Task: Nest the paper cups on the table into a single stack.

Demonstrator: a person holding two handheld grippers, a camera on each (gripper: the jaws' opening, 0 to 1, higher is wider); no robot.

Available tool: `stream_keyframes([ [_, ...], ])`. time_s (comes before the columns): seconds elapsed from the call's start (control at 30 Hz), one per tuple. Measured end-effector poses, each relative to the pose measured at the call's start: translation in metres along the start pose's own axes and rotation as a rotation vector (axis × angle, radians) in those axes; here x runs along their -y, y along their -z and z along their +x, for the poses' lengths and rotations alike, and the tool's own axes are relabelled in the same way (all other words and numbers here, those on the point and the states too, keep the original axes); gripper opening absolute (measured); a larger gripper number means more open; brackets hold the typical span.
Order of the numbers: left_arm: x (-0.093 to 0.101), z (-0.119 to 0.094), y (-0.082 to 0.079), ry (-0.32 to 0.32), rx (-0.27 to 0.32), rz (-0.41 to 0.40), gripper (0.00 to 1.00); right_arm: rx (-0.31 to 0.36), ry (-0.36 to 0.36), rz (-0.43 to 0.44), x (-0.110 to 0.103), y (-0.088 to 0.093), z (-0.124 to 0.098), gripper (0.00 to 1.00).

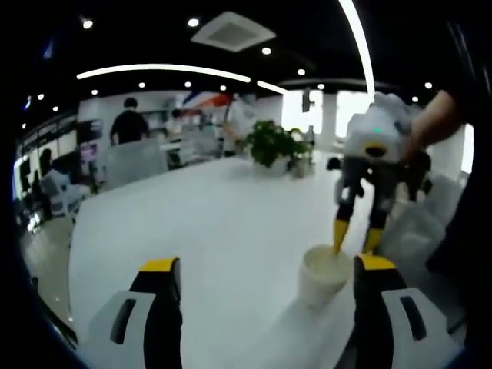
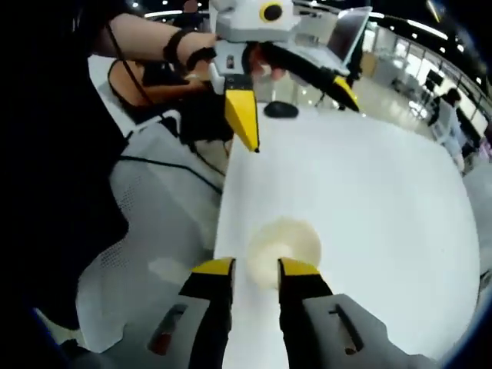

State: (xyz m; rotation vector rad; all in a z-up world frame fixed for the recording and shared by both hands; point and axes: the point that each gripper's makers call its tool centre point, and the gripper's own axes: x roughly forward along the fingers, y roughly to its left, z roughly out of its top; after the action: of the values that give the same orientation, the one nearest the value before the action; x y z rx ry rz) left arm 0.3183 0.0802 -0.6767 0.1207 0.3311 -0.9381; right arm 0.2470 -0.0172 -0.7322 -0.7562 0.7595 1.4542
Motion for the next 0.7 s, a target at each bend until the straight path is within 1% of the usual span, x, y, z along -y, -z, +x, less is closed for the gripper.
stream_keyframes([
  [0.03, -0.001, 0.0, -0.001, -0.002, 0.0, -0.003, 0.91, 0.02, 0.013, 0.01, 0.001, -0.001, -0.001, 0.24],
  [0.07, -0.002, 0.0, 0.0, -0.003, 0.0, -0.003, 0.91, 0.062, 0.024, 0.027, 0.002, -0.005, -0.003, 0.25],
  [0.13, -0.002, 0.0, -0.001, -0.001, 0.004, 0.003, 0.91, 0.094, 0.041, 0.075, 0.004, -0.005, -0.008, 0.28],
  [0.17, -0.002, 0.0, 0.0, 0.001, 0.001, 0.001, 0.91, 0.119, 0.051, 0.076, 0.005, -0.008, -0.009, 0.31],
  [0.2, -0.001, 0.001, 0.001, 0.001, -0.004, 0.003, 0.91, 0.133, 0.069, 0.103, 0.008, -0.006, -0.011, 0.34],
  [0.27, -0.001, 0.001, 0.002, 0.005, -0.004, 0.005, 0.91, 0.159, 0.072, 0.147, 0.009, -0.006, -0.012, 0.4],
  [0.3, 0.0, 0.001, 0.003, 0.008, -0.006, 0.002, 0.91, 0.17, 0.086, 0.166, 0.012, -0.004, -0.013, 0.43],
  [0.5, 0.002, -0.002, 0.01, 0.01, -0.016, -0.002, 0.93, 0.22, 0.131, 0.244, 0.018, 0.005, -0.017, 0.59],
  [0.7, 0.005, -0.004, 0.017, 0.021, -0.033, 0.0, 0.95, 0.22, 0.166, 0.274, 0.017, 0.019, -0.017, 0.72],
])
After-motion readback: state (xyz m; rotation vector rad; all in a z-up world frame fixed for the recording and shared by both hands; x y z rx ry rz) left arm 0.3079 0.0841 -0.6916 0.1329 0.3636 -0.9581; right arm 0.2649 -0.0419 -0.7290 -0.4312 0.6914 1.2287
